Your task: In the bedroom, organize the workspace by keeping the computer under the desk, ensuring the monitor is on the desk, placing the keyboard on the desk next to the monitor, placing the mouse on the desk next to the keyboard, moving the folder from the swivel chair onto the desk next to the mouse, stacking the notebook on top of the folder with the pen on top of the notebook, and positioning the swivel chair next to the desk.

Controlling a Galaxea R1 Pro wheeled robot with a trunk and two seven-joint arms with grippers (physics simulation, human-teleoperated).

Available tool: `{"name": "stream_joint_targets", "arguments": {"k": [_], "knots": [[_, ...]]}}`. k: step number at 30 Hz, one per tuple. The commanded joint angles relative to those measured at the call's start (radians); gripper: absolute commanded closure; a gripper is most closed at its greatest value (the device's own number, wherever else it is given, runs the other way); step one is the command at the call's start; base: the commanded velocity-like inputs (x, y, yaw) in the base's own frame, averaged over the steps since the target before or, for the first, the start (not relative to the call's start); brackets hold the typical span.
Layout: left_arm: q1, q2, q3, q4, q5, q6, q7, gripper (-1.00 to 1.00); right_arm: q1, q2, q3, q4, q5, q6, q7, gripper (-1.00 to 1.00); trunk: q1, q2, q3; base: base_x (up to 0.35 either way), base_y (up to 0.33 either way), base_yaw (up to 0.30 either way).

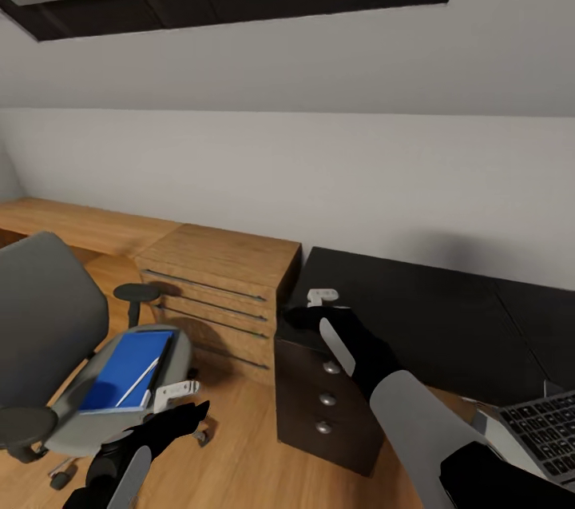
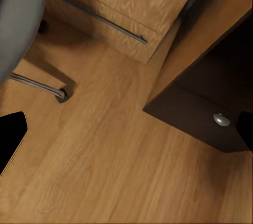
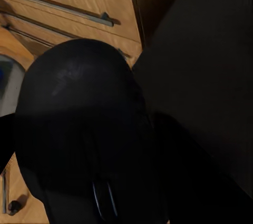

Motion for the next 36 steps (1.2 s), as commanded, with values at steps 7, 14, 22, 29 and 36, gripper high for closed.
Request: {"name": "stream_joint_targets", "arguments": {"k": [7, 14, 22, 29, 36], "knots": [[-0.001, 0.001, -0.002, -0.001, 0.01, 0.004, 0.01, -1.0, -0.001, 0.0, 0.001, 0.002, -0.011, -0.013, -0.011, 1.0, 0.001, -0.001, -0.001, 0.323, 0.0, 0.198], [-0.001, 0.001, -0.002, -0.001, 0.01, 0.004, 0.01, -1.0, -0.001, 0.0, -0.002, 0.041, 0.058, -0.021, -0.024, 1.0, 0.001, -0.001, -0.001, 0.168, 0.0, 0.014], [-0.001, 0.001, -0.002, -0.001, 0.011, 0.004, 0.01, -1.0, -0.001, 0.0, -0.006, 0.082, 0.086, -0.029, -0.209, 1.0, 0.001, -0.001, -0.001, 0.013, 0.0, 0.001], [-0.001, 0.001, -0.002, -0.001, 0.01, 0.004, 0.01, -1.0, -0.003, 0.0, -0.007, 0.113, 0.087, -0.028, -0.238, 1.0, 0.001, -0.001, -0.001, 0.066, 0.0, 0.0], [-0.001, 0.001, -0.002, -0.001, 0.01, 0.004, 0.01, -1.0, -0.006, 0.0, -0.009, 0.187, 0.084, -0.031, -0.238, 1.0, 0.001, -0.001, -0.001, 0.293, 0.0, 0.0]]}}
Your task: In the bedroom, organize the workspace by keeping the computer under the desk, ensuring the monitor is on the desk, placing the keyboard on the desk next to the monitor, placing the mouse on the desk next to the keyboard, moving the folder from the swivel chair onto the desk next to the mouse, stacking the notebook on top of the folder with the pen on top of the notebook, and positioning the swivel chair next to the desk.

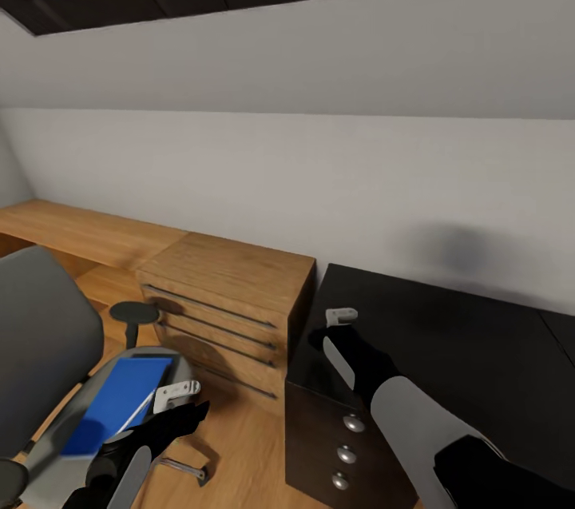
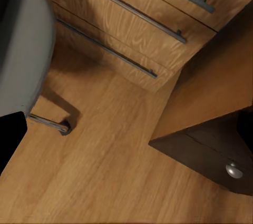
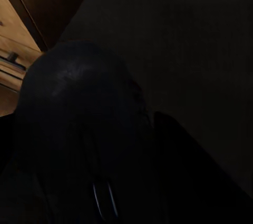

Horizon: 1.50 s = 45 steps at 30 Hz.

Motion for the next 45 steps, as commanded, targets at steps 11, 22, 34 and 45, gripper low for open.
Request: {"name": "stream_joint_targets", "arguments": {"k": [11, 22, 34, 45], "knots": [[-0.001, 0.0, 0.0, -0.052, 0.019, 0.007, 0.01, -1.0, -0.004, 0.0, -0.041, 0.012, -0.017, 0.047, -0.011, 1.0, 0.001, -0.001, -0.001, 0.076, 0.0, 0.0], [-0.001, -0.002, 0.001, -0.061, 0.018, 0.008, 0.01, -1.0, -0.004, 0.0, -0.051, 0.007, -0.02, 0.148, -0.01, 1.0, 0.001, -0.001, -0.001, 0.0, 0.0, 0.0], [-0.001, -0.003, 0.001, -0.061, 0.017, 0.009, 0.011, -1.0, -0.004, 0.0, -0.053, 0.004, -0.022, 0.187, -0.007, 1.0, 0.043, -0.078, -0.036, 0.0, 0.0, 0.0], [-0.001, -0.003, 0.001, -0.061, 0.017, 0.009, 0.011, -1.0, -0.004, 0.0, -0.05, 0.003, -0.021, 0.179, -0.01, 1.0, 0.085, -0.155, -0.07, 0.0, 0.0, 0.0]]}}
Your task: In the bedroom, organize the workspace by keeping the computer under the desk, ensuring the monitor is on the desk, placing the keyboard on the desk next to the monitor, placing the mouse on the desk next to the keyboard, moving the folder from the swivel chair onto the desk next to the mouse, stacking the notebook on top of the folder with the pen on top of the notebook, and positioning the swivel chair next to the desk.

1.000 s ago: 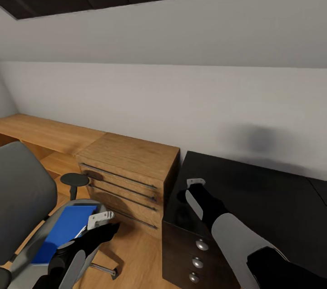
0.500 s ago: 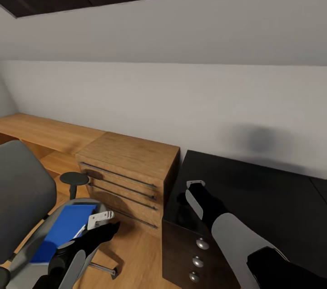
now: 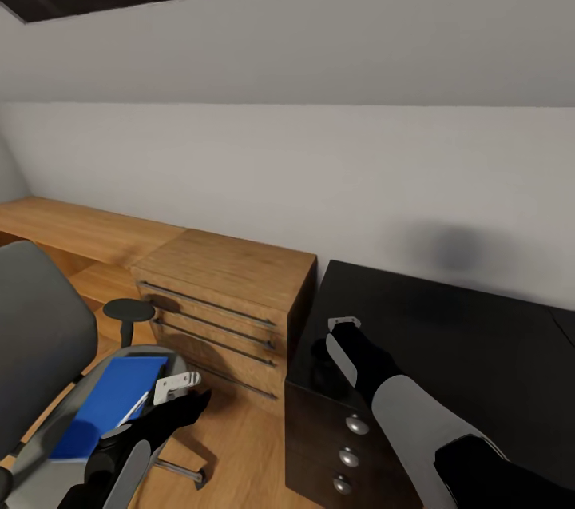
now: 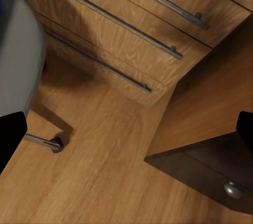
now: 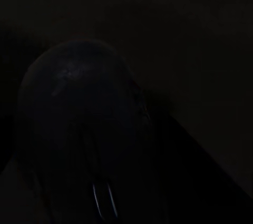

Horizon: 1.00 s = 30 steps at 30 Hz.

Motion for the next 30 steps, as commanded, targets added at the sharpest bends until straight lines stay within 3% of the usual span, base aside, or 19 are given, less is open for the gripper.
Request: {"name": "stream_joint_targets", "arguments": {"k": [1, 6, 30], "knots": [[-0.001, 0.001, -0.002, -0.001, 0.011, 0.003, 0.01, -1.0, -0.001, 0.0, 0.004, -0.001, -0.013, 0.001, -0.011, 1.0, 0.004, -0.008, -0.004, 0.0, 0.0, 0.0], [-0.001, 0.002, -0.002, -0.001, 0.011, 0.003, 0.01, -1.0, -0.001, 0.0, 0.004, -0.002, -0.012, 0.0, -0.011, 1.0, 0.023, -0.043, -0.02, 0.0, 0.0, 0.0], [-0.001, 0.003, -0.001, -0.001, 0.012, 0.004, 0.01, -1.0, -0.001, 0.0, 0.006, -0.01, -0.013, -0.002, -0.01, 1.0, 0.023, -0.043, -0.02, 0.0, 0.0, 0.032]]}}
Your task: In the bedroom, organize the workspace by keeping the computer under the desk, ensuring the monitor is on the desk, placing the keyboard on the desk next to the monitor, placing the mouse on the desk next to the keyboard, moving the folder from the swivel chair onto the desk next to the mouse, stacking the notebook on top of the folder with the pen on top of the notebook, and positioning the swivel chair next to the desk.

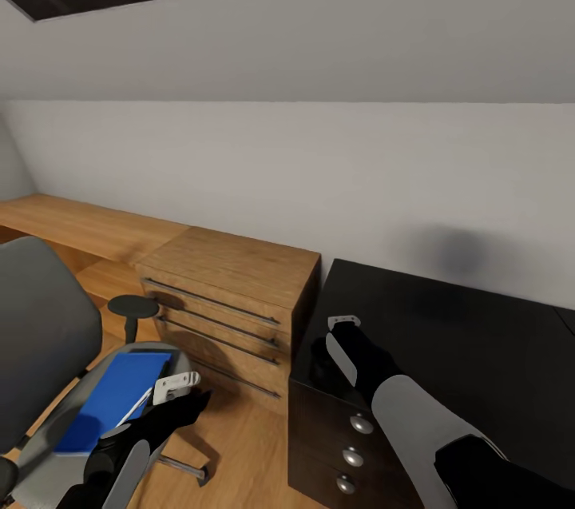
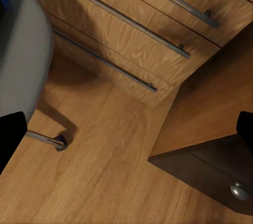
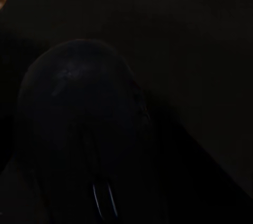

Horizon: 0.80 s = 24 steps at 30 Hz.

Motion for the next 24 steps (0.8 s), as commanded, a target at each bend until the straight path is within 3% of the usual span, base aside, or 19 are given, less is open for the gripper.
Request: {"name": "stream_joint_targets", "arguments": {"k": [1, 24], "knots": [[-0.001, 0.001, -0.002, -0.001, 0.01, 0.003, 0.01, -1.0, -0.001, 0.0, 0.003, -0.002, -0.013, 0.002, -0.011, 1.0, 0.0, -0.001, -0.001, 0.0, 0.0, 0.031], [-0.001, 0.001, -0.002, 0.0, 0.01, 0.003, 0.01, -1.0, -0.001, 0.0, 0.006, -0.003, -0.014, 0.0, -0.001, 1.0, 0.0, -0.001, -0.001, 0.0, 0.0, 0.003]]}}
